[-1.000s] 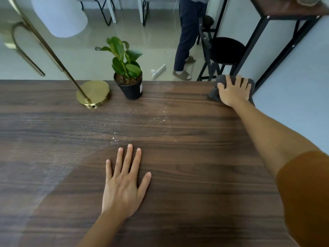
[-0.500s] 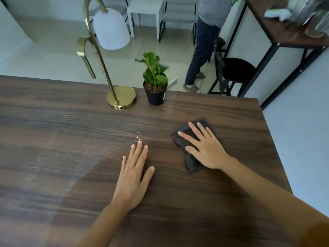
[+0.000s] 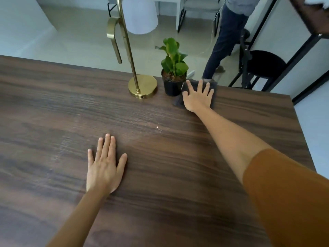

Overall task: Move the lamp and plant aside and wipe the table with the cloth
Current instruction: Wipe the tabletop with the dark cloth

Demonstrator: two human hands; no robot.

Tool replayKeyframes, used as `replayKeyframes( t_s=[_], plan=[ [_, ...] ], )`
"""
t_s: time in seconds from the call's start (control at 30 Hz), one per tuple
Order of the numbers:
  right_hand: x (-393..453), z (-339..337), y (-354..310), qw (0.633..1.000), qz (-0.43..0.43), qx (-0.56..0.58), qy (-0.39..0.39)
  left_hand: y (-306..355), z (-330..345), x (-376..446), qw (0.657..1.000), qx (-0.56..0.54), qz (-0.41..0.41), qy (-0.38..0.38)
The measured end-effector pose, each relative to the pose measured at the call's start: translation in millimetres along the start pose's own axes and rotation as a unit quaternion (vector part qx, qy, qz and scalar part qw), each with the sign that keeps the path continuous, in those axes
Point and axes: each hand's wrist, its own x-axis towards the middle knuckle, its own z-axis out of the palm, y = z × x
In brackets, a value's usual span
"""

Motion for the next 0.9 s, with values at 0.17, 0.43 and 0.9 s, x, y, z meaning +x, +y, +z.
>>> replayKeyframes(
  t_s=[0.17, 0.43, 0.9],
  plan=[
    [-43.7, 1.4, 19.8, 0.991, -0.128, -0.034, -0.014, 0.6, -2.1, -1.8, 1.0, 0.002, -0.001, -0.01],
    [-47.3, -10.3, 101.7, 0.997, -0.061, -0.039, 0.007, 0.7, 0.5, 0.4, 1.0, 0.007, -0.004, -0.002],
    [-222.6, 23.5, 185.5, 0.987, -0.159, -0.035, 0.006, -0.2, -0.3, -0.2, 1.0, 0.007, 0.001, -0.013]
  ],
)
